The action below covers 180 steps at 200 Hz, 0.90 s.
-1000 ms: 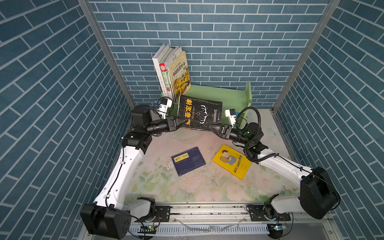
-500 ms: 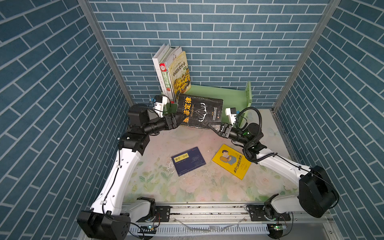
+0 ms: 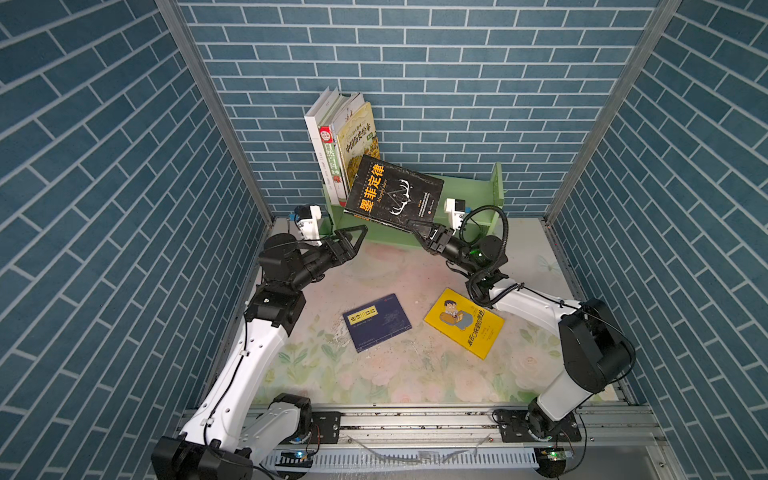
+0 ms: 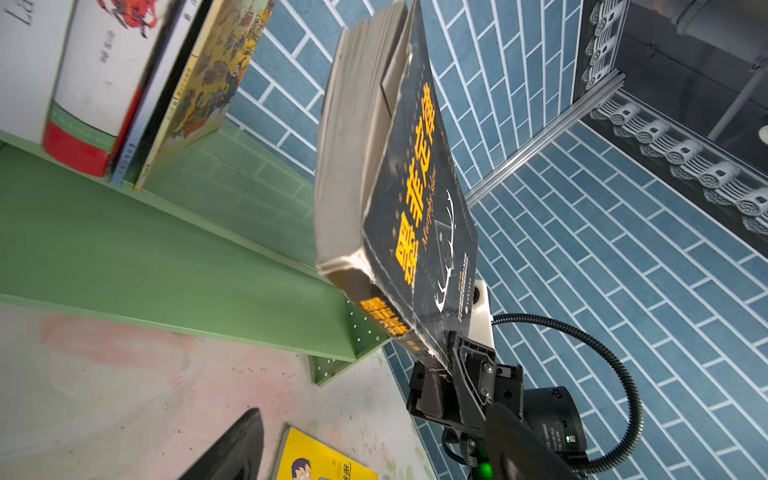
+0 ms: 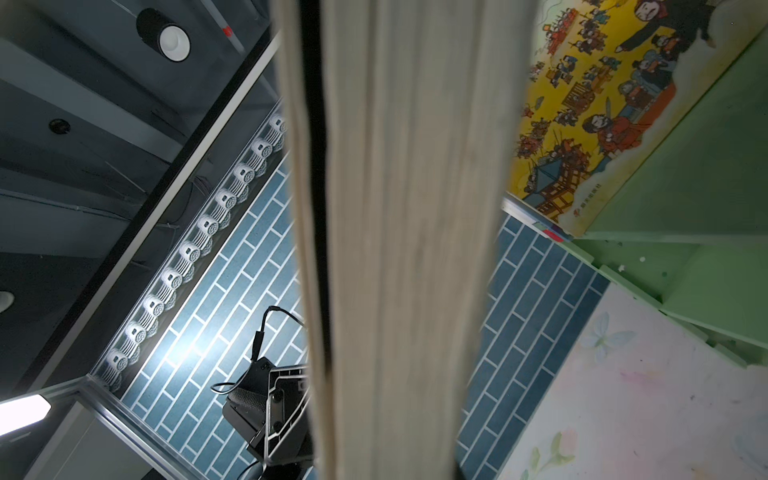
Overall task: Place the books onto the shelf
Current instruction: 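Raise the black book onto the shelf beside the standing books with both grippers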
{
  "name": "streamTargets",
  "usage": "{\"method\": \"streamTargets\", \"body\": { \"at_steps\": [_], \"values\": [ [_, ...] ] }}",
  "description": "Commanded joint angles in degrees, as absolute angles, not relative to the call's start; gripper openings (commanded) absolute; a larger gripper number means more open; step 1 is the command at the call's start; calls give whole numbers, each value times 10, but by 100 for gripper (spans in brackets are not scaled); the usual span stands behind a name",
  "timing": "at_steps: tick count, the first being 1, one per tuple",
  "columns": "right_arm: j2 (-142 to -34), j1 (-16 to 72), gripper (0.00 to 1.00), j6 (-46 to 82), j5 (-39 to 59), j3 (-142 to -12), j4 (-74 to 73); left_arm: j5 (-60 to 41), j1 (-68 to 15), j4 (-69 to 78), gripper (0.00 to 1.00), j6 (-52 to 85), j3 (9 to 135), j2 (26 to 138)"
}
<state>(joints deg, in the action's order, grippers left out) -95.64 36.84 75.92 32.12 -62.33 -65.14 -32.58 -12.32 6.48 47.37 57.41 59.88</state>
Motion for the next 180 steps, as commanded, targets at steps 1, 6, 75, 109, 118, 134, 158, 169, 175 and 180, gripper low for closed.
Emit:
{"method": "streamTargets", "body": {
  "at_steps": [1,6,75,109,118,134,158,169,175,180],
  "values": [
    [-958,384,7,779,310,-660,-749,-315,-136,136,86,498,596,616],
    [-960,385,7,779,312,-663,-749,-313,-138,144,86,502,598,624],
    [-974,402,7,786,312,-684,-744,-310,-182,267,88,540,633,708],
    [-983,408,6,795,302,-684,-757,-289,-196,294,70,537,641,715],
    [-984,410,6,795,299,-683,-759,-282,-198,297,63,535,642,717],
    [-987,415,6,797,296,-684,-761,-276,-200,308,52,534,643,722],
    [-992,419,6,799,294,-686,-763,-267,-204,312,39,526,648,736],
    [-995,420,6,801,292,-686,-766,-266,-206,318,34,525,649,741],
    [-996,421,5,801,291,-686,-766,-266,-206,323,32,525,649,742],
    [-996,421,6,802,290,-687,-767,-264,-207,327,30,526,648,743]
  ]
}}
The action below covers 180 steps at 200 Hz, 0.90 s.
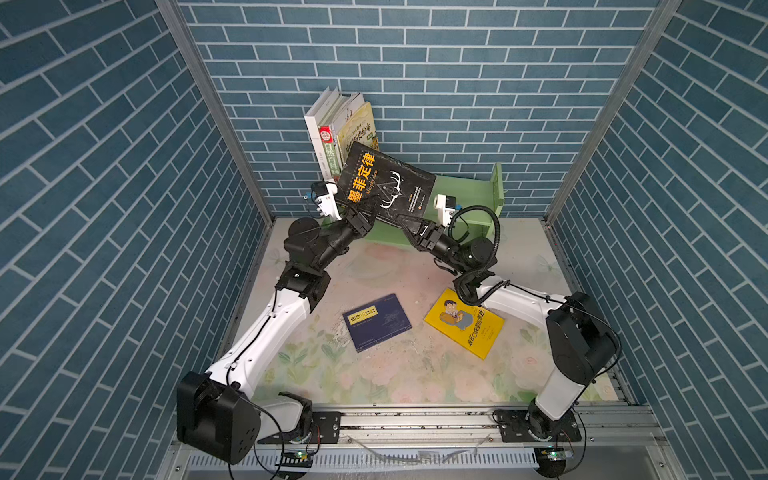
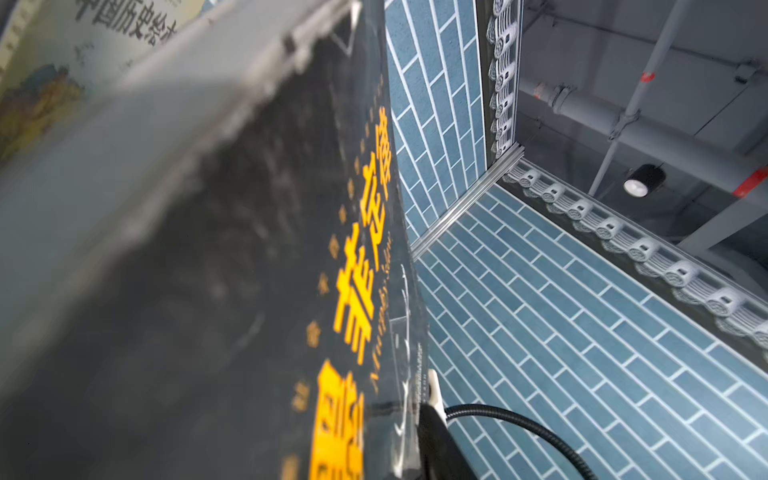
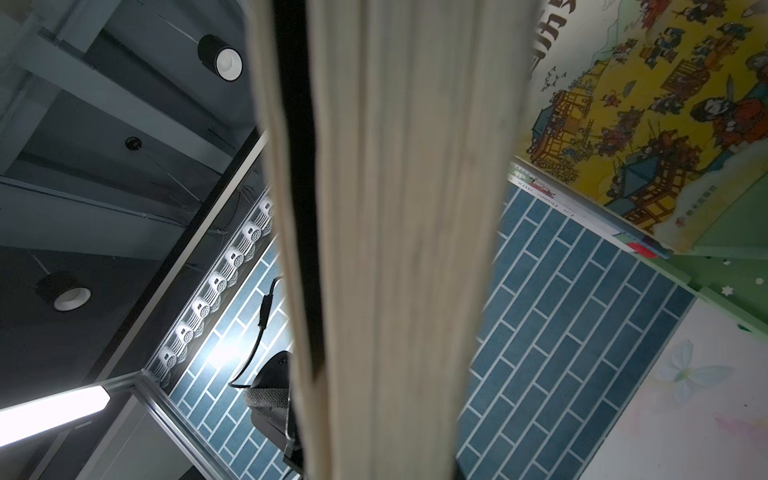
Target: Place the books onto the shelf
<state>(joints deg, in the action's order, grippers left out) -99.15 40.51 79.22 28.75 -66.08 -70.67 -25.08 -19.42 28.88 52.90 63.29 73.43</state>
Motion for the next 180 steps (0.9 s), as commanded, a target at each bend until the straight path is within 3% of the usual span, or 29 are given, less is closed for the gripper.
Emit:
{"method": "streamTargets", "body": {
  "at_steps": [1,33,52,107,137,171,180],
  "values": [
    [-996,421,6,802,290,-686,-767,-263,-207,328,30,526,648,743],
    [-1000,422,5,802,283,-684,-770,-252,-207,321,24,510,654,737],
    [-1005,423,6,804,279,-685,-773,-251,-208,315,15,500,660,735],
    [-1028,425,7,820,275,-697,-787,-249,-208,296,14,482,670,732],
    [-1029,425,19,819,276,-695,-781,-249,-208,262,12,453,693,727],
    [-977,422,58,735,245,-668,-625,-259,-207,114,11,347,789,728],
    [-958,421,63,705,230,-663,-561,-257,-207,44,10,306,832,734]
  ]
}}
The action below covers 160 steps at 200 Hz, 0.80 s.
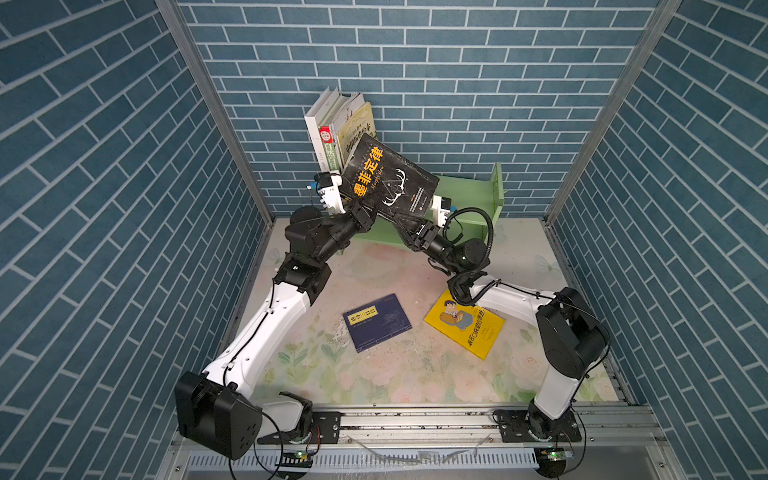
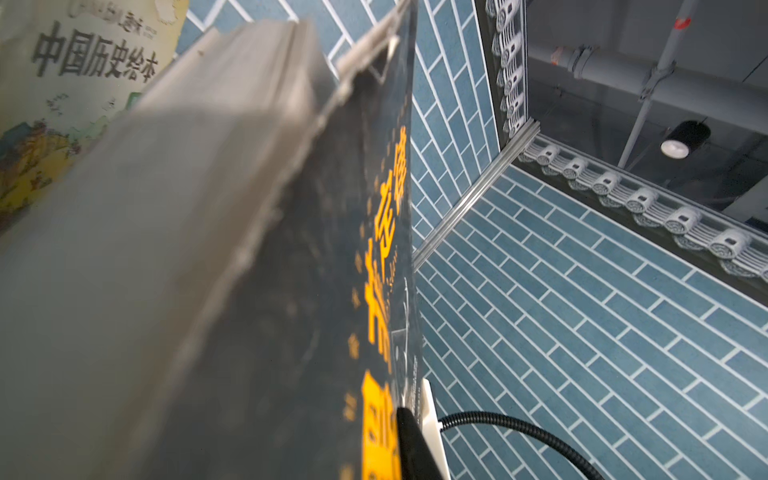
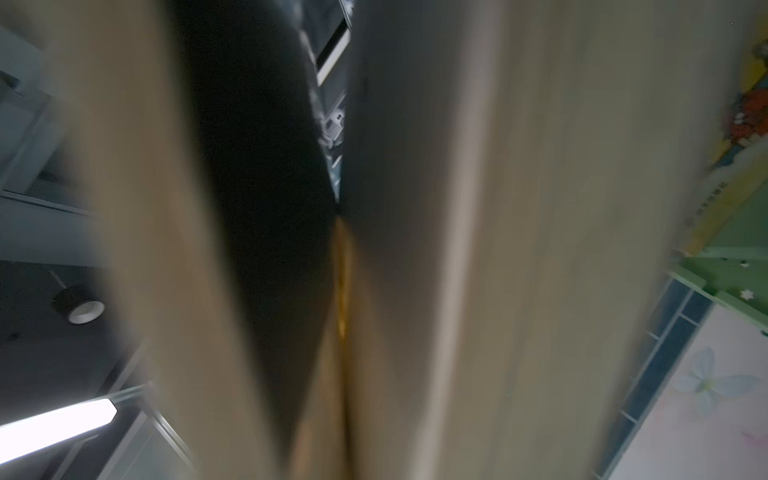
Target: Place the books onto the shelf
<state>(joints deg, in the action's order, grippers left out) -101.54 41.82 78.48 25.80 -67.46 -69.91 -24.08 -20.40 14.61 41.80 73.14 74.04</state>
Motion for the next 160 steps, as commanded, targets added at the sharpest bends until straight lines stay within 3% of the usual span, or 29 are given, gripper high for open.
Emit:
{"method": "streamTargets", "body": {
  "at_steps": [1,28,60,160],
  "values": [
    [-957,421,64,702,228,-663,-554,-256,-207,37,10,302,836,735],
    [-907,418,73,618,175,-671,-370,-210,-207,-116,10,188,929,750],
    [-876,418,73,529,137,-714,-208,-156,-207,-178,9,95,978,764],
    [-758,419,74,381,-5,-705,4,-24,-207,-86,7,-94,969,817]
  ]
}}
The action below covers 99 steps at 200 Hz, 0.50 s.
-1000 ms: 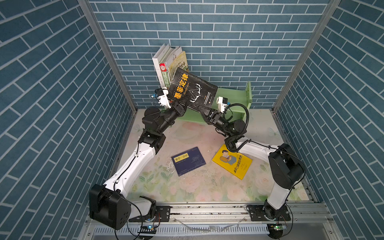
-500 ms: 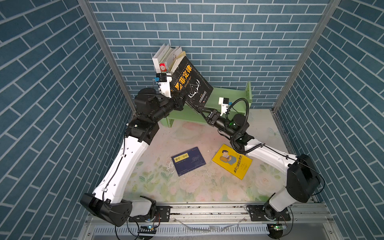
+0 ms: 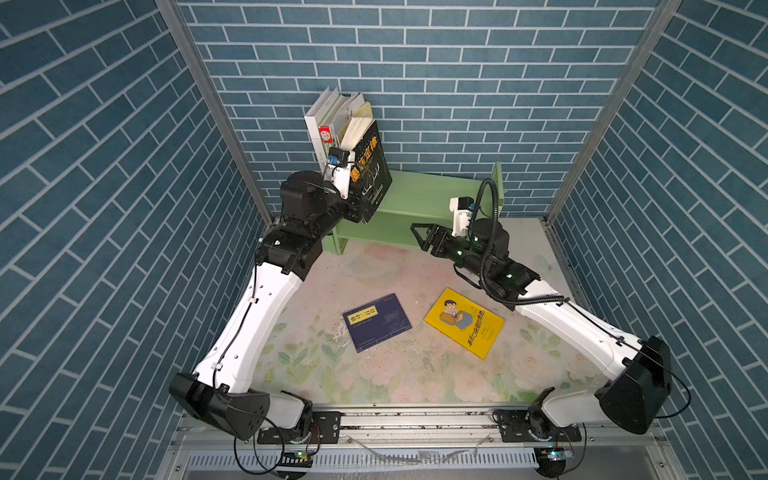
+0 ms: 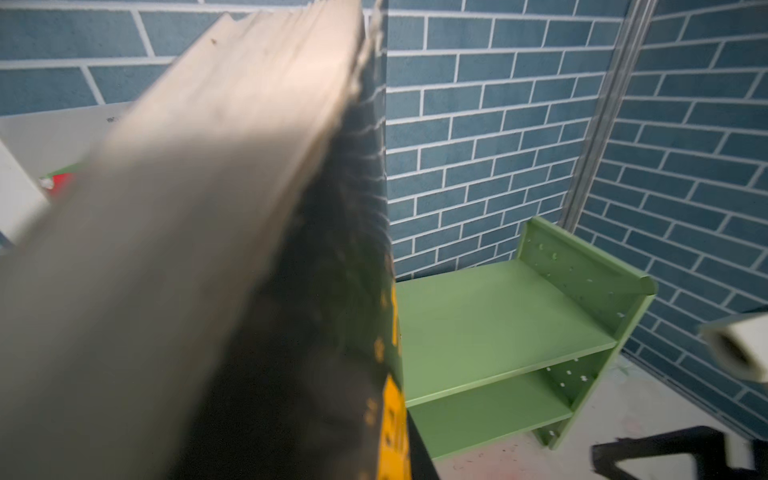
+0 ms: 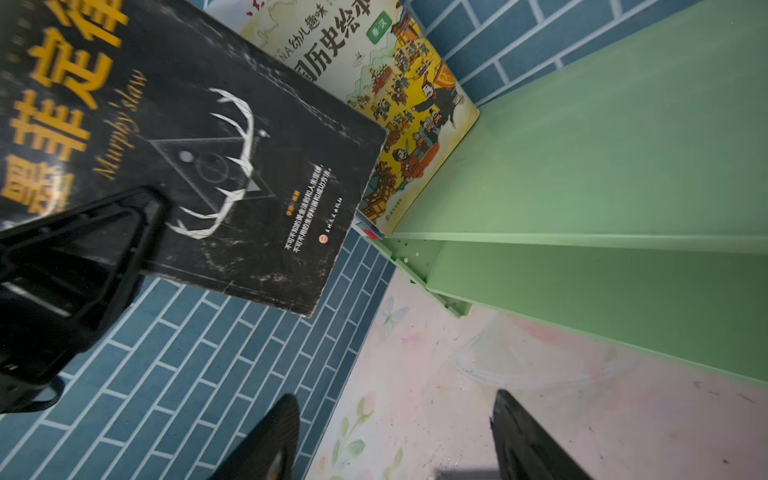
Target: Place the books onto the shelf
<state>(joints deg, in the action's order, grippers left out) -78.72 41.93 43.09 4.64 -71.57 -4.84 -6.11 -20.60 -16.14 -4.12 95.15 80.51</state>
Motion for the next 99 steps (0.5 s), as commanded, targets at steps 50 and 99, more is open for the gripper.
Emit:
{"method": "streamTargets", "body": {
  "at_steps": [50,99],
  "values": [
    [-732,417,74,381,-29,-684,24,-18,-207,-70,7,-134,1019,890],
    [-722,418,74,380,-51,-680,47,-4,-207,-55,6,-164,1055,946]
  ]
}}
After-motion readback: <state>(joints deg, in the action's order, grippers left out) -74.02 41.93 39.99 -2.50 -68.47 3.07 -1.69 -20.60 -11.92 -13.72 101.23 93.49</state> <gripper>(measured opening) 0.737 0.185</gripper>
